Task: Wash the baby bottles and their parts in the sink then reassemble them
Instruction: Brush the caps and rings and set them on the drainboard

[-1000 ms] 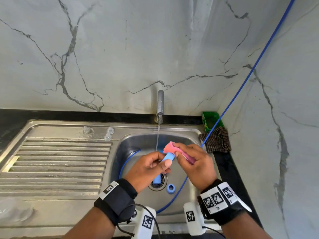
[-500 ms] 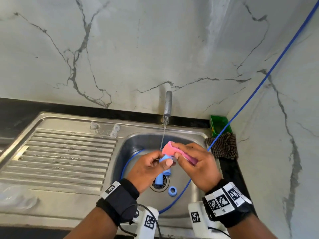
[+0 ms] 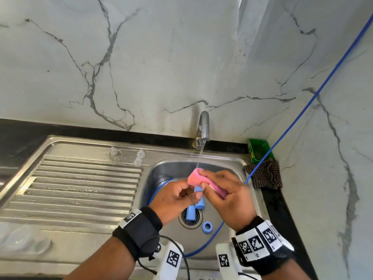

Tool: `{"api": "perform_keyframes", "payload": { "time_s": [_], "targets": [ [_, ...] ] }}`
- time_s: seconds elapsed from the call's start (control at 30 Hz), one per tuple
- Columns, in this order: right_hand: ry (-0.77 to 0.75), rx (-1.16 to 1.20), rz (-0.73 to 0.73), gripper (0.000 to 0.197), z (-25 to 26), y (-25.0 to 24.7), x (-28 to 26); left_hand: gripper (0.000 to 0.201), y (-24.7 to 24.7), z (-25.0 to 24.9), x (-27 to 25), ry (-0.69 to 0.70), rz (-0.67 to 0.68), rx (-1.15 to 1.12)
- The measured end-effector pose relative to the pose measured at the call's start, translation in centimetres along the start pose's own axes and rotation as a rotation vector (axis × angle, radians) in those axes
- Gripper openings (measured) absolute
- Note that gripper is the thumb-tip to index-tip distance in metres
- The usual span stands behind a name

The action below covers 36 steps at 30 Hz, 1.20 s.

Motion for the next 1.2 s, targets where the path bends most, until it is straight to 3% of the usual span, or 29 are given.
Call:
{"api": "perform_keyframes", "payload": {
  "time_s": [0.17, 0.27, 0.3, 0.4, 0.53, 0.63, 0.77, 0.87, 1.0, 1.1, 1.2],
  "targets": [
    [0.052, -0.033, -0.029, 0.038, -0.5, -0.6, 0.0, 0.017, -0.2, 0.0, -0.1, -0.021, -0.002, -0.04],
    [-0.101, -0.123, 0.061, 0.034, 0.8, -0.1, -0.9, 0.031, 0.0, 0.7, 0.1, -0.012, 0.008, -0.035],
    [-0.091, -0.143, 0.053, 0.035, 0.5, -0.3, -0.8, 0.034, 0.0, 0.8, 0.1, -0.013, 0.009, -0.012],
    [0.064, -0.077, -0.016, 0.044, -1.5, -1.4, -0.3, 0.031, 0.6, 1.1, 0.0, -0.009, -0.003, 0.005],
    [-0.086, -0.047, 0.111, 0.038, -1.0, -0.8, -1.5, 0.034, 1.3, 1.4, -0.1, -0.004, -0.011, -0.013],
    [0.068, -0.039, 0.052, 0.042, -2.9, -1.6, -0.8, 0.025, 1.8, 1.6, -0.3, 0.003, -0.013, 0.031],
    [-0.058, -0.035, 0.157, 0.037, -2.4, -1.2, -1.6, 0.02, 2.6, 1.8, -0.2, 0.008, -0.033, 0.004],
    [0.083, -0.032, 0.118, 0.042, -3.9, -1.8, -0.3, 0.008, 2.6, 1.9, -0.2, 0.026, -0.032, 0.055],
    [-0.066, -0.002, 0.237, 0.035, -2.7, -1.2, -0.6, 0.021, 2.9, 1.6, -0.1, 0.03, -0.054, 0.0],
    [0.062, -0.008, 0.192, 0.037, -3.9, -1.3, 0.5, 0.018, 2.7, 1.9, -0.3, 0.013, -0.07, -0.004],
    [0.016, -0.007, 0.231, 0.036, -3.2, -0.7, 0.3, 0.027, 2.7, 2.3, -0.8, 0.008, -0.076, -0.044]
  ]
}}
Point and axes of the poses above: each hand's wrist, its own x-axis towards the middle knuckle, its own y-axis out of the palm, z = x × y, the point moved 5 cm from there along x, towards the middle knuckle, and after that the axes turned 9 degrees about y, right-handed, at the moved point
